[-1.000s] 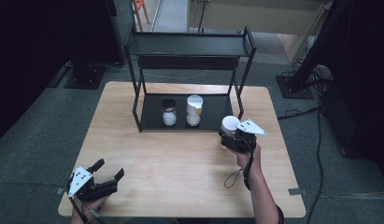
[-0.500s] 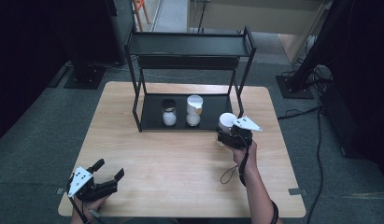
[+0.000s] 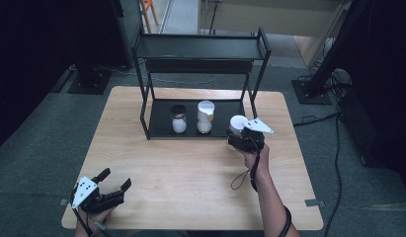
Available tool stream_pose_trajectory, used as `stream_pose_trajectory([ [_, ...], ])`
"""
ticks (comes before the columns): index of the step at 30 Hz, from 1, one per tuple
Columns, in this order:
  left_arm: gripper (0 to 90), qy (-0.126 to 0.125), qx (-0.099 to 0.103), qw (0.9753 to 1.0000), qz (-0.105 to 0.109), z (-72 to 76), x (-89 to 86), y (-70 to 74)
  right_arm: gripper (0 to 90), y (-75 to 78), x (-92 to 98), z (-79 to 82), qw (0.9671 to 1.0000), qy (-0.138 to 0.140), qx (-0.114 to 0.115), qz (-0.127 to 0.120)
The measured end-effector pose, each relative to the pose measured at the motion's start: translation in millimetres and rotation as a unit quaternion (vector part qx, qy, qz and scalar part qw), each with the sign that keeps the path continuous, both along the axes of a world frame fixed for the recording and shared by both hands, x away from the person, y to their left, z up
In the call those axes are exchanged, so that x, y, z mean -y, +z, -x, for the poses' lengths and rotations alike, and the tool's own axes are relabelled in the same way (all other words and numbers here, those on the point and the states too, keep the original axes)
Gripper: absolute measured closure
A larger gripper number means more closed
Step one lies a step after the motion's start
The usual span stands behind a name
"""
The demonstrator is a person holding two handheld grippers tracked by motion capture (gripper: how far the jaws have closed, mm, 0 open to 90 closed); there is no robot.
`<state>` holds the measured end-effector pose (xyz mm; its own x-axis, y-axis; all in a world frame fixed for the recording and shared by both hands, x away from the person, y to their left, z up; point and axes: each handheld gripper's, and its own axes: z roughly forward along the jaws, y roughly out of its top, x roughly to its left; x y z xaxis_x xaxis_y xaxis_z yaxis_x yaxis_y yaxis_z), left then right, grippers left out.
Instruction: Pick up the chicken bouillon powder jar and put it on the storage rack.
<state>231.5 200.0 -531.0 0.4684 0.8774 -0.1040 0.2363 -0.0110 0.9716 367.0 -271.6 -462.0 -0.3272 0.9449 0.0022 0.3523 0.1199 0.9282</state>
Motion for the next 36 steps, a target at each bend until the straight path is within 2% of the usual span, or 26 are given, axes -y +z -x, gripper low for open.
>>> stream_pose_trajectory([
  [36, 9.9, -0.001, 0.000, 1.0000, 0.003, -0.1, -0.7, 0.0, 30.2, -1.0, -10.8, -30.4, 0.9998, -0.017, -0.005, 0.003],
])
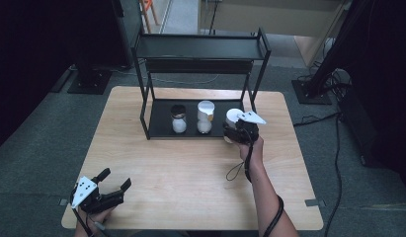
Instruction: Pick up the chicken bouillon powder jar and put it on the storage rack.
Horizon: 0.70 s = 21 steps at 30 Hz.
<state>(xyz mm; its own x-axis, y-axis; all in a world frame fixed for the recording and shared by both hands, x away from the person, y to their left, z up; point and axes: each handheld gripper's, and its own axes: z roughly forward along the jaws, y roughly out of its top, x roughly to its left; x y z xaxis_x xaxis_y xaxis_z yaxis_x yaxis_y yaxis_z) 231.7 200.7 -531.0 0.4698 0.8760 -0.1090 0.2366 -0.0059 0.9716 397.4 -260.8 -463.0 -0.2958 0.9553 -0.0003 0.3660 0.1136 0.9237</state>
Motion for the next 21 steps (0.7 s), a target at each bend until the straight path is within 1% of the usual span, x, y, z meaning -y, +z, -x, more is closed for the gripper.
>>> stream_pose_trajectory([
  [10, 9.8, 0.000, 0.000, 1.0000, 0.000, 0.1, 0.0, 0.0, 30.1, -2.7, 2.3, -12.1, 0.9998, -0.022, -0.001, 0.003],
  [21, 9.8, 0.000, 0.000, 1.0000, 0.000, 0.2, -0.1, 0.0, 30.1, -7.8, 3.4, -24.9, 0.9992, -0.039, -0.003, 0.002],
])
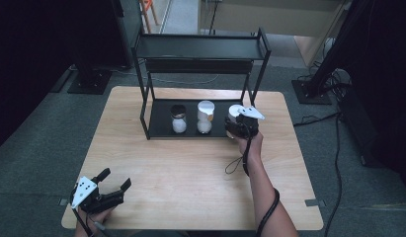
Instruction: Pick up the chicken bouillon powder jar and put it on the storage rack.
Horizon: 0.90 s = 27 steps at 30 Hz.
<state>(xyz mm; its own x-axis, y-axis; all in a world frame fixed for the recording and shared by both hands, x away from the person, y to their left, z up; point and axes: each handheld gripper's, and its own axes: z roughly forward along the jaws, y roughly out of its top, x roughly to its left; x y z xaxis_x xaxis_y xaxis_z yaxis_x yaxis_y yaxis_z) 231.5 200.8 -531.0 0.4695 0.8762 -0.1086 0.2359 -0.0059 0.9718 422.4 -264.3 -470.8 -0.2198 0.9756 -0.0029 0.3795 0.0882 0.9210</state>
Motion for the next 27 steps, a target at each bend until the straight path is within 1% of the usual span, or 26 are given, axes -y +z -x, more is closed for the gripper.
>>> stream_pose_trajectory([
  [3, 9.9, 0.000, 0.000, 1.0000, 0.001, -0.1, 0.2, 0.0, 30.1, 0.6, -1.8, -1.8, 1.0000, 0.004, 0.003, 0.001],
  [7, 9.9, 0.000, 0.000, 1.0000, 0.000, -0.1, 0.1, 0.0, 30.2, -0.1, -5.0, -4.0, 0.9999, 0.001, 0.006, 0.010],
  [10, 9.9, 0.000, 0.000, 1.0000, 0.000, 0.0, 0.1, 0.0, 30.1, -1.1, -7.0, -5.5, 1.0000, -0.002, 0.003, 0.009],
  [16, 9.9, 0.000, 0.000, 1.0000, 0.000, 0.0, 0.1, 0.0, 30.2, -3.7, -9.6, -9.4, 0.9999, -0.013, 0.000, 0.006],
  [19, 9.9, -0.001, 0.000, 1.0000, 0.000, 0.1, 0.0, 0.0, 30.2, -5.3, -11.3, -11.3, 0.9998, -0.020, 0.002, 0.009],
  [27, 9.9, -0.001, 0.000, 1.0000, 0.000, 0.2, -0.2, 0.0, 30.2, -10.1, -16.6, -16.2, 0.9994, -0.035, 0.002, 0.005],
])
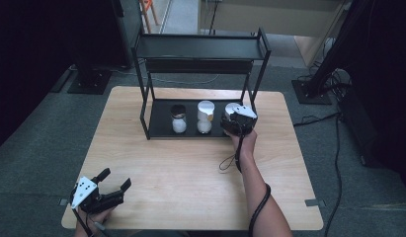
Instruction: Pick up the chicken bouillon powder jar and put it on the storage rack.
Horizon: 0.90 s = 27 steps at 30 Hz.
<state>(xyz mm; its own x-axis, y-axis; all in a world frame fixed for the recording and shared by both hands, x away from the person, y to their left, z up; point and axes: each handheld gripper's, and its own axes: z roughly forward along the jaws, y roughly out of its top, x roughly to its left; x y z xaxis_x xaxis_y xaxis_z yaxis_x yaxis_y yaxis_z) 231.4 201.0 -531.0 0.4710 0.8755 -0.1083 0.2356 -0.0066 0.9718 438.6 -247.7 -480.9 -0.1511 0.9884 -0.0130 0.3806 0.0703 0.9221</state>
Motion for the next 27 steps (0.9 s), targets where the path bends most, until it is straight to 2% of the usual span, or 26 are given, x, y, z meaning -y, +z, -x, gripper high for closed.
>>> stream_pose_trajectory([
  [8, 9.9, 0.000, 0.000, 1.0000, 0.001, -0.1, 0.0, 0.0, 30.1, -3.0, -2.2, -3.7, 1.0000, -0.004, 0.002, 0.000],
  [15, 9.9, 0.000, 0.000, 1.0000, 0.000, -0.1, 0.2, 0.0, 29.9, -2.3, -3.7, -4.2, 1.0000, 0.006, 0.000, 0.005],
  [17, 9.9, 0.000, 0.000, 1.0000, -0.001, 0.0, 0.3, 0.0, 29.3, -2.0, -2.6, -4.4, 1.0000, 0.003, -0.003, -0.002],
  [20, 9.9, 0.000, 0.000, 1.0000, -0.001, 0.0, 0.6, 0.0, 22.8, 1.3, -0.6, -3.6, 0.9999, 0.001, 0.003, -0.010],
  [27, 9.9, 0.000, 0.001, 1.0000, -0.002, -0.1, 0.7, 0.0, 13.8, 8.2, -4.4, 1.8, 0.9999, 0.010, 0.003, 0.003],
])
